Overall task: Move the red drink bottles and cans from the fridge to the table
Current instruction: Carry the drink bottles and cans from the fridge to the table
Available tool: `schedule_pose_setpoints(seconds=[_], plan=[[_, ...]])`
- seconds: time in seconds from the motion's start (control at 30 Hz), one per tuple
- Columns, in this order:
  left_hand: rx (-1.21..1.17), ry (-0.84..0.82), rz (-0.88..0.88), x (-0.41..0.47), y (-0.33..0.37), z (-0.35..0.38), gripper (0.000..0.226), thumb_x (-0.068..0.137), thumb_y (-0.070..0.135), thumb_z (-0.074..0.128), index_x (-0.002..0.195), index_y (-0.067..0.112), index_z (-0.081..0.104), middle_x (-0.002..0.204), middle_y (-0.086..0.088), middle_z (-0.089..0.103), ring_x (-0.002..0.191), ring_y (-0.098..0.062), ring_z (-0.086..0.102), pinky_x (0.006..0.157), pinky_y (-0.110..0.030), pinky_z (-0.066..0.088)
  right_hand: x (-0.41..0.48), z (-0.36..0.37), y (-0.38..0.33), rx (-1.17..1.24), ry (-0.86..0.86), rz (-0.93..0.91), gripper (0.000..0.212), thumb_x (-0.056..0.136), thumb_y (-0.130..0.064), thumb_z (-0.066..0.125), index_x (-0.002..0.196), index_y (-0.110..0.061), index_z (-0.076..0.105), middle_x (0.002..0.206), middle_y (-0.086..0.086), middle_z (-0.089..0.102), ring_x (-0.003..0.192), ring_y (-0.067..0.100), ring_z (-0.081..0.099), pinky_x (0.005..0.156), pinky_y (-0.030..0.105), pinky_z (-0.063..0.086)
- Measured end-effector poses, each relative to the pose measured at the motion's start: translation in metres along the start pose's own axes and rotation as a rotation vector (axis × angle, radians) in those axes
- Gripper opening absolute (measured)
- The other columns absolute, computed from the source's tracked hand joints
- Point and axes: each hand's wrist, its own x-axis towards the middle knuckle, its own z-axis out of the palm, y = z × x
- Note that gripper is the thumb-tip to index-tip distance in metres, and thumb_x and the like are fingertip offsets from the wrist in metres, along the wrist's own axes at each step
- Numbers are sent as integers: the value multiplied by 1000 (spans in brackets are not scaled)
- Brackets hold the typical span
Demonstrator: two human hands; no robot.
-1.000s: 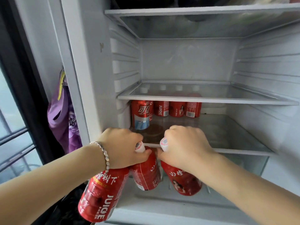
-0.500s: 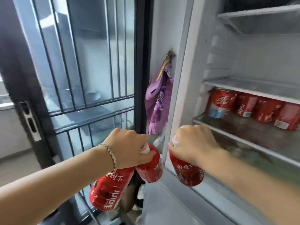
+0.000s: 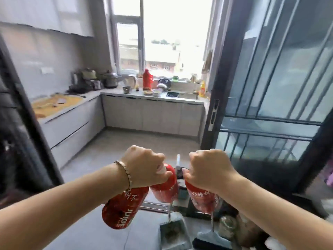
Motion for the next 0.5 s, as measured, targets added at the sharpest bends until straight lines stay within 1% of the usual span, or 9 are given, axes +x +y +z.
schedule_pose_setpoints(seconds=[0.03, 0.07, 0.13, 0.17, 0.23, 0.3, 0.4, 0.5], plan=[[5, -24, -42, -17, -14, 3, 48, 91, 58, 33, 106, 17, 54, 103, -4, 68, 92, -25, 65, 75, -27, 44, 10, 0, -20, 48, 13, -31, 44, 89, -51, 45, 103, -13, 63, 102, 4, 69, 92, 26, 66, 69, 26, 40], [19, -46, -108, -48, -37, 8, 48, 90, 57, 34, 106, 17, 54, 104, -4, 68, 93, -25, 65, 75, -27, 44, 25, 0, -54, 80, 12, -78, 46, 91, -52, 42, 108, -13, 61, 107, 4, 68, 95, 26, 65, 72, 27, 41], [24, -73, -216, -104, -77, 20, 49, 89, 60, 35, 104, 18, 55, 102, -3, 68, 92, -24, 65, 70, -26, 40, 51, 1, -118, 99, -3, -163, 47, 92, -53, 41, 111, -13, 59, 110, 3, 66, 98, 26, 65, 72, 28, 42], [34, -92, -273, -142, -101, 26, 49, 89, 61, 35, 103, 18, 55, 100, -3, 68, 90, -23, 65, 68, -26, 38, 67, 1, -162, 122, 8, -221, 47, 92, -53, 41, 111, -13, 58, 111, 3, 66, 98, 25, 65, 71, 28, 42], [37, -131, -344, -191, -131, 32, 49, 88, 62, 36, 100, 19, 54, 98, -2, 68, 88, -22, 65, 65, -25, 35, 85, 1, -218, 160, 7, -290, 46, 92, -52, 41, 112, -14, 57, 113, 2, 65, 100, 25, 64, 74, 29, 45], [50, -163, -468, -270, -177, 42, 48, 88, 62, 36, 99, 18, 52, 97, -2, 68, 89, -22, 65, 65, -25, 34, 113, -7, -308, 233, -22, -410, 45, 93, -50, 41, 112, -13, 56, 112, 3, 64, 100, 24, 63, 78, 30, 47], [72, -238, -586, -351, -222, 50, 53, 88, 64, 33, 100, 16, 52, 96, -3, 68, 88, -23, 64, 68, -28, 40, 137, -13, -403, 289, -40, -539, 44, 94, -49, 38, 110, -11, 55, 107, 5, 64, 95, 25, 63, 69, 29, 41], [87, -285, -741, -437, -268, 58, 54, 88, 65, 32, 100, 16, 51, 99, -4, 67, 92, -26, 63, 68, -28, 37, 160, -25, -506, 322, 0, -679, 42, 93, -49, 39, 106, -12, 56, 103, 3, 65, 90, 25, 64, 63, 27, 39]])
